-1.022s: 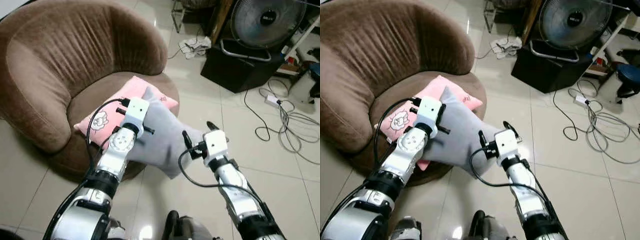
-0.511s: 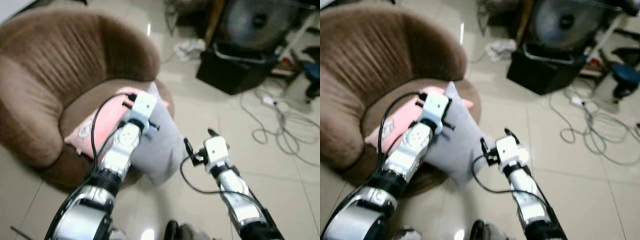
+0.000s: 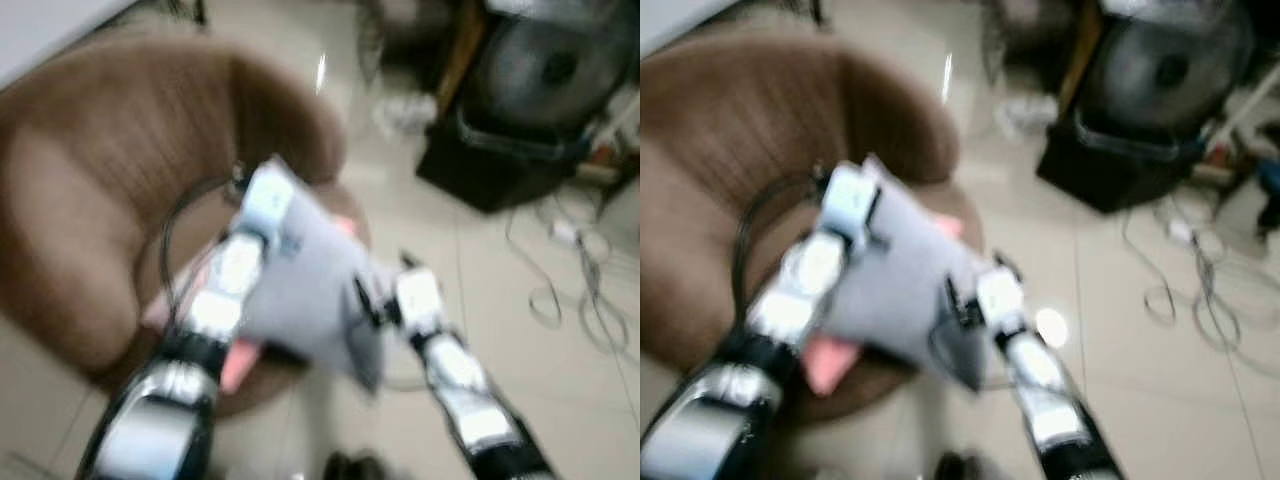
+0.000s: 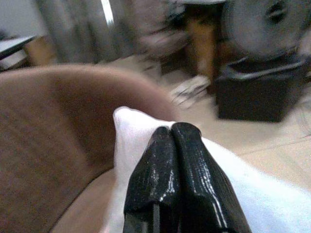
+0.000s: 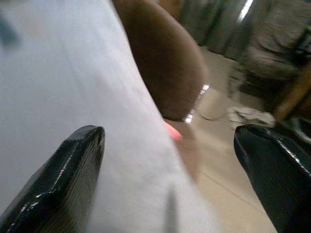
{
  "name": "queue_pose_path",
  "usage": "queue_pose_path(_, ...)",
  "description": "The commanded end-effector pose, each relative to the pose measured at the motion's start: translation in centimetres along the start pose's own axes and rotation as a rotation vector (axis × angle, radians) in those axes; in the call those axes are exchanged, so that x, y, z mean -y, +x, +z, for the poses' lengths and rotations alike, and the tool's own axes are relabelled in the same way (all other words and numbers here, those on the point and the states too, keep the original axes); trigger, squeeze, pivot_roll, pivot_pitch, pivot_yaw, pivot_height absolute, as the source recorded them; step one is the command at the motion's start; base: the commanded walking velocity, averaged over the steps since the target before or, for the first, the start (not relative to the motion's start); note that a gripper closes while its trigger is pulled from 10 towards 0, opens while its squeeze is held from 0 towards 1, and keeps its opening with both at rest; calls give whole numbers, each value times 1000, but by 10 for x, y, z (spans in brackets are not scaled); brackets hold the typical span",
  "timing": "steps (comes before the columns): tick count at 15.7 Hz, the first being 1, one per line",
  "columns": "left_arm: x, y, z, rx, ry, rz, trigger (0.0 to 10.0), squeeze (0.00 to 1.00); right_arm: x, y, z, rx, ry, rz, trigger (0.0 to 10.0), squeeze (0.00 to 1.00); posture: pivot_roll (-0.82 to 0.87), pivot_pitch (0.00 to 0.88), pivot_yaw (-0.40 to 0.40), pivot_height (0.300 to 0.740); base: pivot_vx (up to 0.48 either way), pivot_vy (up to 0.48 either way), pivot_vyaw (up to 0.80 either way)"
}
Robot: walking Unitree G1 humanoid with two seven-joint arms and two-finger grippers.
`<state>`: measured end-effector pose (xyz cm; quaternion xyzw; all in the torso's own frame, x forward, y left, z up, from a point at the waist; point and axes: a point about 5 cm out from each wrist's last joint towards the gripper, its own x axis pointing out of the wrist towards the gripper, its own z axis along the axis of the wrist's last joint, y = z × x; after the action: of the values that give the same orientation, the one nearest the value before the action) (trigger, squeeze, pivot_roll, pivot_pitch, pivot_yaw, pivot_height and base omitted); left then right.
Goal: Move the pillow to the sofa from floor
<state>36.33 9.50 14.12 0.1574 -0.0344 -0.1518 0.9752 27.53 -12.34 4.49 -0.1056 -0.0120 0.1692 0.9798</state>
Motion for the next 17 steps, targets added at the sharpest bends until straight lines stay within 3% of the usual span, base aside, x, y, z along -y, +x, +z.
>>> queue_pose_path(1,4,2,9,36,20,-28,0,0,4,0,0,-6,6,-21,10000,0,163,136,-110,740,480,0,0)
queue_pose_path(8,13,1,11,48,39,-46,0,0,2,-1,0,-6,7,-16,10000,0,160,127,-106,740,69,0,80)
queue_pose_path(15,19,-2,10,58,25,-42,0,0,1,-1,-3,-39,-5,4,10000,0,167,142,-115,740,0,-471,505)
queue_pose_path(17,20,-3,13,69,25,-46,0,0,0,-1,-4,-44,-3,10,10000,0,163,153,-110,740,360,-309,463)
